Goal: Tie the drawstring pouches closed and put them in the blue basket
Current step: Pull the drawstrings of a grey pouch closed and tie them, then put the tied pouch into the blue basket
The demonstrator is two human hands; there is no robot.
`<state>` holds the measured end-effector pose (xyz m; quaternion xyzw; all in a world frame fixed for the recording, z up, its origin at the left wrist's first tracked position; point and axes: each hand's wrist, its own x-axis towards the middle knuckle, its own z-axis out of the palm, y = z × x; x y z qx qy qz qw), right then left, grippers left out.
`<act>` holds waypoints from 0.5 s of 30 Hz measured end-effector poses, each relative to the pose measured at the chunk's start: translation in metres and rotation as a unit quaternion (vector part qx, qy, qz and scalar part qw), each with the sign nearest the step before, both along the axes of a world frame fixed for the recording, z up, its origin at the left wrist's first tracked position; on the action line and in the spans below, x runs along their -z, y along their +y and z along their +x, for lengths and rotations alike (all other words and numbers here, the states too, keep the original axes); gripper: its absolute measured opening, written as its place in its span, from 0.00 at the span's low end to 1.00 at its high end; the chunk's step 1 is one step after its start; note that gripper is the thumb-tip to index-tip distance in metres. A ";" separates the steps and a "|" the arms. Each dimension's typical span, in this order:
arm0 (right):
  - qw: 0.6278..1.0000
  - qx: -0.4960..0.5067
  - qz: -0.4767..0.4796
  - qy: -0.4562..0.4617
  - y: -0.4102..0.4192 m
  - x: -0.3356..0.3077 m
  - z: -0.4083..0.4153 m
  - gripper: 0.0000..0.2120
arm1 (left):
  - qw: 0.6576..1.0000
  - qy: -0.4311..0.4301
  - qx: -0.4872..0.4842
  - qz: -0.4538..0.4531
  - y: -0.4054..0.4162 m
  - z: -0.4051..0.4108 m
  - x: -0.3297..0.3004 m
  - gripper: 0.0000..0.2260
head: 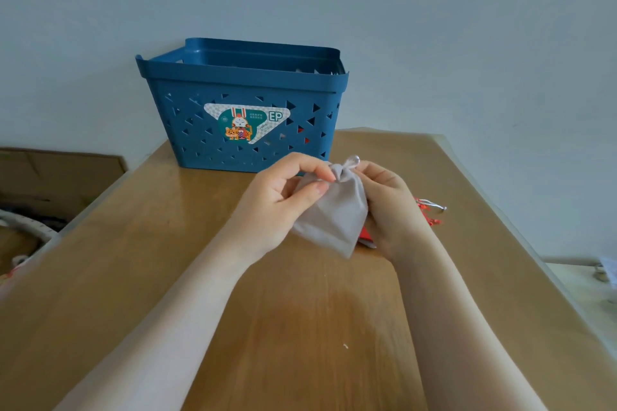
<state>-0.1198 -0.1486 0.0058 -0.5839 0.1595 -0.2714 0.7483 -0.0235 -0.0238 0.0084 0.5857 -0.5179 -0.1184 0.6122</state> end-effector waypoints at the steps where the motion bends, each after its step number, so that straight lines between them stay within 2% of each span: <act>1: 1.000 0.022 -0.011 0.011 0.001 0.000 0.001 0.07 | 1.000 0.000 -0.001 -0.009 0.000 -0.001 -0.001 0.10; 3: 0.998 0.061 -0.027 0.023 0.001 -0.002 0.003 0.05 | 1.000 -0.001 -0.010 -0.026 0.000 -0.001 -0.003 0.11; 8: 0.988 0.132 -0.072 0.044 -0.009 -0.018 0.003 0.09 | 0.995 0.034 -0.070 -0.057 -0.010 0.008 -0.017 0.14; 15: 0.976 0.142 -0.153 0.063 -0.037 -0.054 0.040 0.07 | 0.986 0.053 -0.142 -0.065 -0.055 0.059 -0.072 0.17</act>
